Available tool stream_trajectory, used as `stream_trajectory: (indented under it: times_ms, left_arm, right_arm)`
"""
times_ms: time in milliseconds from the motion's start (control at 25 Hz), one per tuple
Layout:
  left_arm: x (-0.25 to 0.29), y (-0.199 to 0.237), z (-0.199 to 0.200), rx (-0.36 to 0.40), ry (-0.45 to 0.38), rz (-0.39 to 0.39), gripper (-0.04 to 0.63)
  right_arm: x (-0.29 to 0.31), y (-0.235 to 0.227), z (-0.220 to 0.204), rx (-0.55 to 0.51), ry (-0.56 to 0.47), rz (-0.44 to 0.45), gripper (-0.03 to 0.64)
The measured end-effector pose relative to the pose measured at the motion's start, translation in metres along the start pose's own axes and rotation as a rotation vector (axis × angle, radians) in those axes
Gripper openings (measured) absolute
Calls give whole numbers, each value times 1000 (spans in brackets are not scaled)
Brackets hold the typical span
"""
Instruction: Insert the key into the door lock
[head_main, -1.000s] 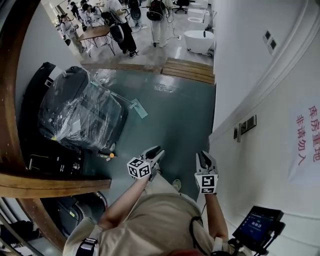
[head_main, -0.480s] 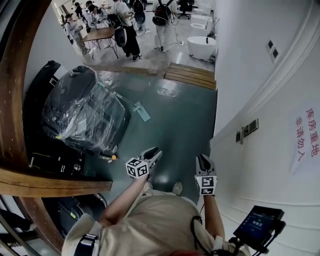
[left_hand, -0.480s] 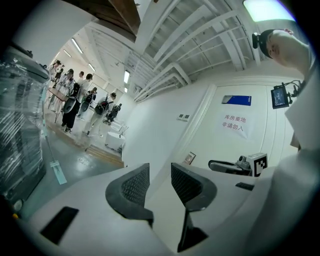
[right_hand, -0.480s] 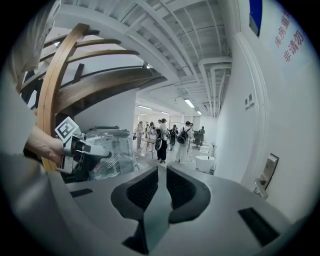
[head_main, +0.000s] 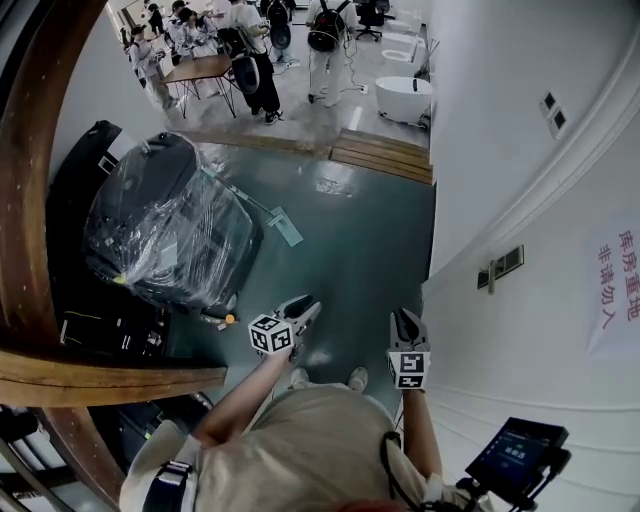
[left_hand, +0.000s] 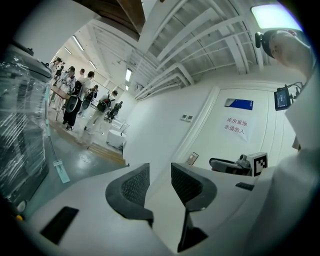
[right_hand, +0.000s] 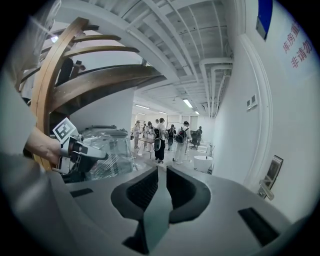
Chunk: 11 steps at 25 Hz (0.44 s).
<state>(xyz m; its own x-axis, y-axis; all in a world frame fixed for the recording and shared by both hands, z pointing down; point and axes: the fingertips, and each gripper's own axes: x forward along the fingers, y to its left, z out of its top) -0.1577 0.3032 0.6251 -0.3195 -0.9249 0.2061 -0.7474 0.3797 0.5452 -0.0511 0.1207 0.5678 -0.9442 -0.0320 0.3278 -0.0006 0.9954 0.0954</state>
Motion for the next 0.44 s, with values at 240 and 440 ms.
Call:
stream_trajectory:
  times_ms: [240,440]
  left_arm:
    - [9,-1,4,4,17,-31,150]
    - [15,-4,8,10,23,-45,150]
  right_arm:
    - [2,-2,-5,8,22,-18,60]
    - [5,-11,-13,11,43,-36,60]
